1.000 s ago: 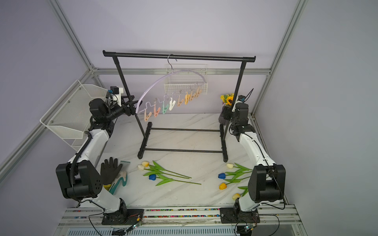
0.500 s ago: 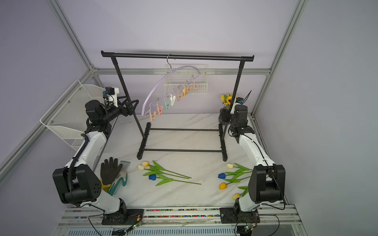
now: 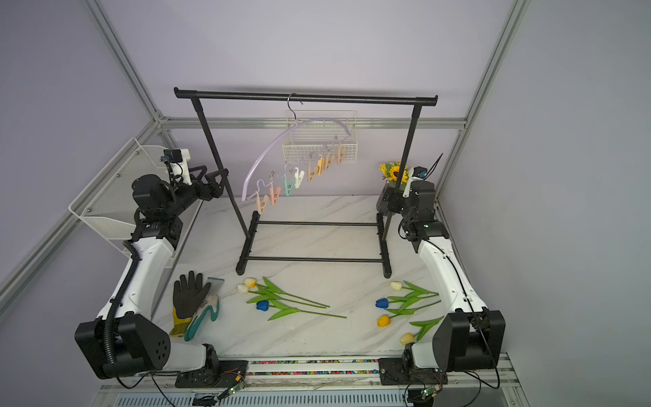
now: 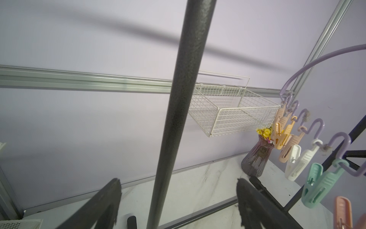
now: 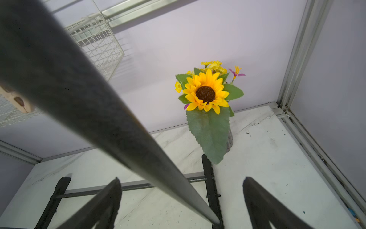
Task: Dry the flowers on a clothes hanger
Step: Adjust the clothesline at the center of the board.
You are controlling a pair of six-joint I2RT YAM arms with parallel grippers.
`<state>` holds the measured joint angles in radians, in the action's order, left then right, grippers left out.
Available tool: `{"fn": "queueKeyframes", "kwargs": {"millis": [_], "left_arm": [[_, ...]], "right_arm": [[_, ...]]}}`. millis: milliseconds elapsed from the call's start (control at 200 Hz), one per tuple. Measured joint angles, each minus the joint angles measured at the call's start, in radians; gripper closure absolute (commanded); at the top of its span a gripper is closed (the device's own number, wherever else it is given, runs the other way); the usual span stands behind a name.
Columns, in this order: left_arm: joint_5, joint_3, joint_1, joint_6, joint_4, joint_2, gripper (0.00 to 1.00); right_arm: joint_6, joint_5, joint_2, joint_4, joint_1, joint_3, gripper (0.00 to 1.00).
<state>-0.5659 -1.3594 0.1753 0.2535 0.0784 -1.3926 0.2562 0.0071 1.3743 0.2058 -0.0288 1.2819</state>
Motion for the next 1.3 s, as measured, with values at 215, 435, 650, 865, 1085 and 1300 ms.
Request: {"fn": "queueKeyframes", "kwargs": {"millis": [215,435,650,865,1085,1300], "left_arm": [[-0.005,-0.010,0.000,0.022,0.023,-0.033,0.11],[-0.091,-0.129,0.000,0.025,0.034,-0.206,0.23],[-0.188,-0.150,-0.008,0.020,0.030,-0.237,0.26],[-0.192,-0.126,-0.027,-0.010,0.008,-0.199,0.29],[-0.150,-0.046,-0.041,-0.039,0.000,-0.120,0.26],[-0.090,0.009,-0.064,-0.067,-0.017,-0.053,0.14]], "right_arm": [[-0.007,0.013,-0.019,0.011,0.000,0.010,0.03],[-0.008,0.004,0.090,0.028,0.000,0.080,0.06],[-0.034,-0.056,0.150,0.025,0.000,0.107,0.13],[-0.064,-0.139,0.100,-0.057,0.006,0.037,0.16],[-0.085,-0.156,-0.003,-0.093,0.010,-0.061,0.16],[-0.104,-0.123,-0.019,-0.087,0.011,-0.064,0.10]]}}
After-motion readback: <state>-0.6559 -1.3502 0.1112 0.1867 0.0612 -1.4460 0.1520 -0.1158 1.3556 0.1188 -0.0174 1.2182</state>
